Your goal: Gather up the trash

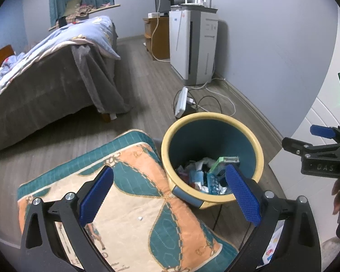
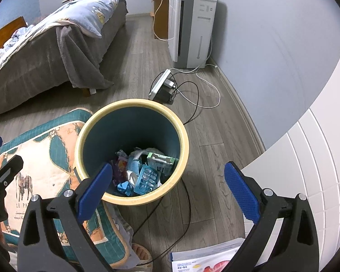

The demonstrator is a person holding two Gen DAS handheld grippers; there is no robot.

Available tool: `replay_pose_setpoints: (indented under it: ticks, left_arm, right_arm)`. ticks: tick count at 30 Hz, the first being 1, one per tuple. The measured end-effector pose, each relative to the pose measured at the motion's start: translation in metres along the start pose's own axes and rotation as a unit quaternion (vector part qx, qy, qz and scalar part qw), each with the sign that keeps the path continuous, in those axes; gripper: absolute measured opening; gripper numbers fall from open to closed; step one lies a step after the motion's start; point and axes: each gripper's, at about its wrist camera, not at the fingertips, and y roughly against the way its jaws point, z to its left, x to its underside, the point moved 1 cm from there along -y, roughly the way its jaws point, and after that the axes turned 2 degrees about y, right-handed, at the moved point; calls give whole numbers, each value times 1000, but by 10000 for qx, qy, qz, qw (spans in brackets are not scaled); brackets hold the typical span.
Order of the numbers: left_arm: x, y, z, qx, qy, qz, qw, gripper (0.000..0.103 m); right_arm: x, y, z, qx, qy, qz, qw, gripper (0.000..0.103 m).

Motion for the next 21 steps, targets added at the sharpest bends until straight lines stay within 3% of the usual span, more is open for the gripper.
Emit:
replay_pose_setpoints:
  ticks: [21]
  left_arm:
    - [0,2,-1,14,1,3,10000,98]
  right_arm:
    - [1,0,1,59,43,30,10000,97]
